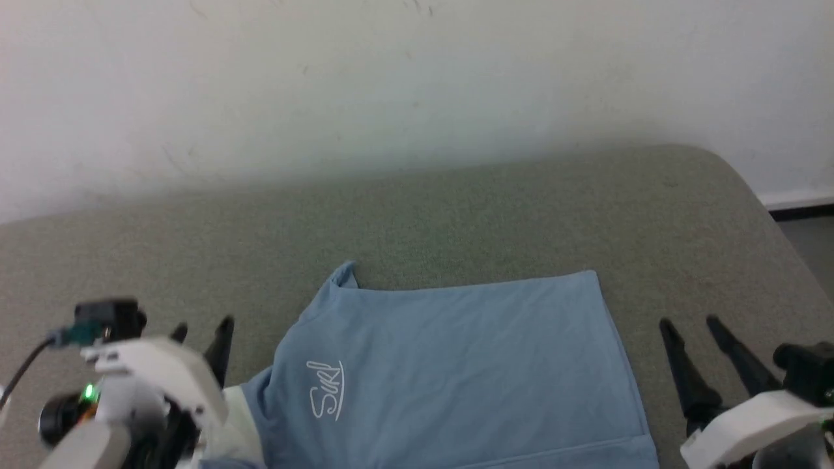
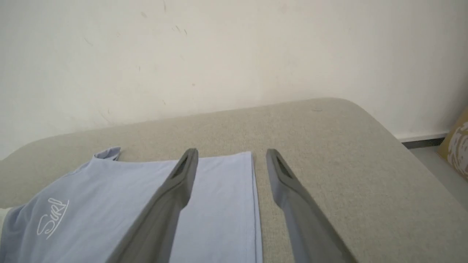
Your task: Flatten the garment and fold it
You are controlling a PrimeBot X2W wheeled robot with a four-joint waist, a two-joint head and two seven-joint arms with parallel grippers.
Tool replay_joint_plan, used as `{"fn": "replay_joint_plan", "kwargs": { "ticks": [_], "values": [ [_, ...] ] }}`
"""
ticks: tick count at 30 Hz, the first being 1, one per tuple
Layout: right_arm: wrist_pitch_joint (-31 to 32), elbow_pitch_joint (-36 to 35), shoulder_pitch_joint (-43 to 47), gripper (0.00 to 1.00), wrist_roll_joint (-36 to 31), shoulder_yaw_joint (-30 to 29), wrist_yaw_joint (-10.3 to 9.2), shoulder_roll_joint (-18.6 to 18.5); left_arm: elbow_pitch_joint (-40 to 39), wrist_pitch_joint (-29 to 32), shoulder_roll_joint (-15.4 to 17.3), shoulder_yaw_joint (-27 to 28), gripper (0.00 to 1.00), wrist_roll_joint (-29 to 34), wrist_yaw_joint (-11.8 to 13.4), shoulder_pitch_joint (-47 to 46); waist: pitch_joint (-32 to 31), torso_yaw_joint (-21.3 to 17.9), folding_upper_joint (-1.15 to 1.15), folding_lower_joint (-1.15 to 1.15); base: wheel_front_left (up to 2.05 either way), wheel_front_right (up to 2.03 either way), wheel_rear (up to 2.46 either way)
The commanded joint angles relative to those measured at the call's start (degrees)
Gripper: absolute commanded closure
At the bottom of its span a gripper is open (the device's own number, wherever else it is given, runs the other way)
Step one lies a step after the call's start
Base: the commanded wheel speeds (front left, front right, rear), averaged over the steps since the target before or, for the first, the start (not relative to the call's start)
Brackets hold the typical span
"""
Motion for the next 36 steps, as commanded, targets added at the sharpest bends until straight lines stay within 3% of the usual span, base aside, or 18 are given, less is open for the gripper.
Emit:
{"fn": "replay_joint_plan", "kwargs": {
  "ticks": [1, 7, 14, 20, 29, 31, 32, 36],
  "values": [
    [-0.66, -0.66, -1.19, 0.0, -0.38, 0.26, -0.03, 0.24, 0.46, -0.25, -0.56, -0.32, 0.0, 0.87, -0.22, -2.33, 3.24, -0.97, 0.0, 0.0, 0.0, 0.0, 0.0],
    [-3.09, -1.48, -5.92, 0.0, -0.3, 1.85, -0.03, 0.01, 9.41, 1.05, -5.27, -4.67, 0.0, 4.39, -4.16, -19.61, 10.21, -3.35, 0.0, 0.0, 0.0, 0.0, 0.0],
    [-5.88, 1.29, -10.66, 0.0, 1.08, 4.57, -0.03, -0.26, 25.19, 8.81, -8.09, -9.49, 0.0, 4.6, -10.85, -34.0, 15.3, -7.47, 0.0, 0.0, 0.0, 0.0, 0.0],
    [-7.64, 4.51, -12.63, 0.0, 2.8, 6.22, -0.03, 0.15, 36.37, 17.26, -8.49, -13.05, 0.0, 4.02, -15.39, -39.76, 17.28, -10.79, 0.0, 0.0, 0.0, 0.0, 0.0],
    [-9.67, 8.34, -14.8, 0.0, 4.57, 7.55, -0.03, -0.32, 46.51, 32.31, -7.67, -20.07, 0.0, 5.74, -19.17, -43.18, 19.05, -12.97, 0.0, 0.0, 0.0, 0.0, 0.0],
    [-9.89, 8.95, -15.21, 0.0, 5.0, 7.57, -0.03, -0.6, 47.58, 35.41, -7.62, -21.0, 0.73, 5.4, -19.76, -42.99, 18.94, -13.06, 0.0, 0.0, 0.0, 0.0, 0.0],
    [-9.93, 9.31, -15.46, 0.0, 5.22, 7.52, -0.03, -0.75, 47.82, 36.19, -7.7, -21.02, 1.0, 5.06, -19.76, -42.92, 18.86, -13.02, 0.0, 0.0, 0.0, 0.0, 0.0],
    [-9.94, 10.83, -17.65, 0.0, 6.05, 8.6, -0.03, -2.03, 47.19, 33.94, -7.32, -20.74, 1.0, 5.48, -19.85, -43.42, 18.28, -12.53, 0.0, 0.0, 0.0, 0.0, 0.0]
  ]
}}
